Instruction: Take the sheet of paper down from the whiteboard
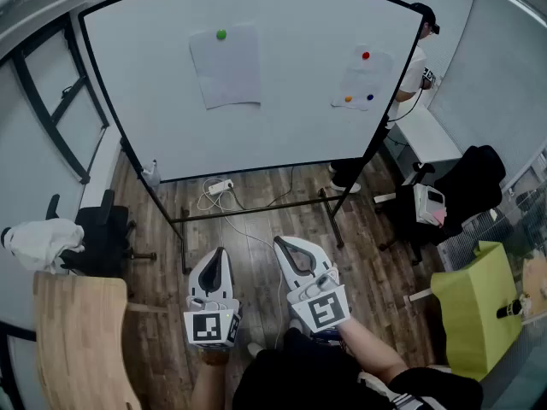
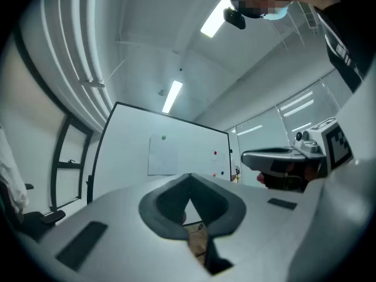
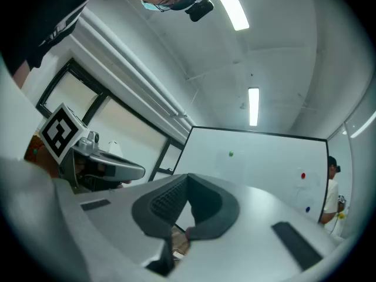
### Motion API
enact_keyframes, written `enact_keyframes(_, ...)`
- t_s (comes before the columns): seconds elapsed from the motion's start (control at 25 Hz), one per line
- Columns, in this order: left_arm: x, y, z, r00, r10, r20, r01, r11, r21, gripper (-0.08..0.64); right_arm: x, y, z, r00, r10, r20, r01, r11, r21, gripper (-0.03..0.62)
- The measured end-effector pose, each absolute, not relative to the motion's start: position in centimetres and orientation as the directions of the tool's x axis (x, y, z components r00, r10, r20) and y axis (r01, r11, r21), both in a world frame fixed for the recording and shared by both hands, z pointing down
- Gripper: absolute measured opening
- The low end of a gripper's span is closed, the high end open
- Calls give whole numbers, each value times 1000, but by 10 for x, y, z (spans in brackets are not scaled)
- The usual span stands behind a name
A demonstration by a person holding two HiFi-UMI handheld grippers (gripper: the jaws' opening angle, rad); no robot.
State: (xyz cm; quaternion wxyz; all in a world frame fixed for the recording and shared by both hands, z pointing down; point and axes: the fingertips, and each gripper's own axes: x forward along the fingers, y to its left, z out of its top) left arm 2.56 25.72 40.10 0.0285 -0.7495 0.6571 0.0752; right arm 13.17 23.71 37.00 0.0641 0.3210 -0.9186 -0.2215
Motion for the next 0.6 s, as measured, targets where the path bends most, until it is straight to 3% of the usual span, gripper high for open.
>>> enact_keyframes(0.12, 12, 250, 399, 121, -980, -159, -989, -133, 67, 9, 120, 233, 367, -785, -618, -41, -569, 693, 443, -3)
enact_keyframes(0.24, 0, 239, 400, 126, -982, -138, -988, -136, 67, 9, 107, 229, 353, -781, -606, -151, -617, 711, 338, -2)
enact_keyframes(0.4, -11, 216, 406, 126, -985, -117, -988, -136, 76, 9, 97, 208, 371, -783, -621, -37, -570, 692, 443, -2)
enact_keyframes(0.6, -28, 176, 406, 116, -988, -101, -992, -120, 33, 9, 72, 168, 378, -806, -591, -32, -541, 713, 446, -2)
